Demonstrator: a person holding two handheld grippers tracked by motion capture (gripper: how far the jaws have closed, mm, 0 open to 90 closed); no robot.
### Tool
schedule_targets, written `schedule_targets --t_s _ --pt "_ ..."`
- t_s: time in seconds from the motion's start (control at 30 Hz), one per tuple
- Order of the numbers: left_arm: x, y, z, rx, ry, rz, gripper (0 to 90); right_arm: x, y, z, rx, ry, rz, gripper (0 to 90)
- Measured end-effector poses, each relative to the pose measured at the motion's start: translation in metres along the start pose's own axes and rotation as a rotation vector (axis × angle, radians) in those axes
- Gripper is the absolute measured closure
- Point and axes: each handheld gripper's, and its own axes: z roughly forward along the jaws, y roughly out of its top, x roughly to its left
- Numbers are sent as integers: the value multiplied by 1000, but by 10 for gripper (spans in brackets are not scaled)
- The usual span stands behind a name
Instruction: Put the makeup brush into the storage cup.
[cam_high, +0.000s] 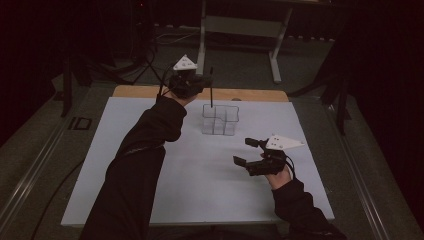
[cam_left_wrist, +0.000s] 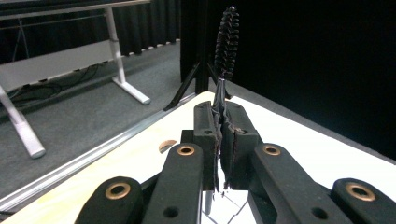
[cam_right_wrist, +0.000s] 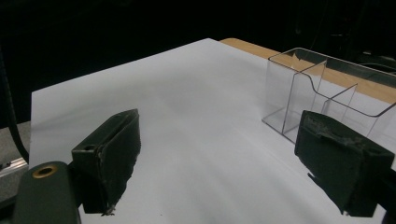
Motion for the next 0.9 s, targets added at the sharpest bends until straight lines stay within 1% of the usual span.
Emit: schedule_targets --t_s 0.07,0.1,0.17,0.2,0.27,0.3,0.4,0.47,0.63,0.67,0.73,0.9 --pt "1 -2 2 6 -3 -10 862 0 0 1 2 -2 -5 143" --pt "1 -5 4 9 1 -3 862 0 0 1 3 0 -5 142" --pt "2 -8 7 15 1 -11 862 1 0 1 7 0 -6 143" --pt "1 -10 8 20 9 -1 863 1 0 1 6 3 -3 143" --pt "2 -12 9 21 4 -7 862 1 -1 1 8 4 -2 143" --pt "3 -14 10 23 8 -18 862 1 -1 1 10 0 -4 143" --pt "3 -19 13 47 15 0 862 1 -1 1 10 2 -3 144" --pt "3 -21 15 48 15 -5 862 1 -1 1 9 5 -2 144" --pt "5 -26 18 56 23 0 862 1 -1 1 8 7 -1 144" --pt "5 -27 18 55 23 -6 862 1 -1 1 9 6 -4 144" --pt "5 -29 19 51 27 -4 861 1 -1 1 10 7 -4 143" --pt "6 -35 23 66 29 -16 861 1 -2 1 8 8 -8 144"
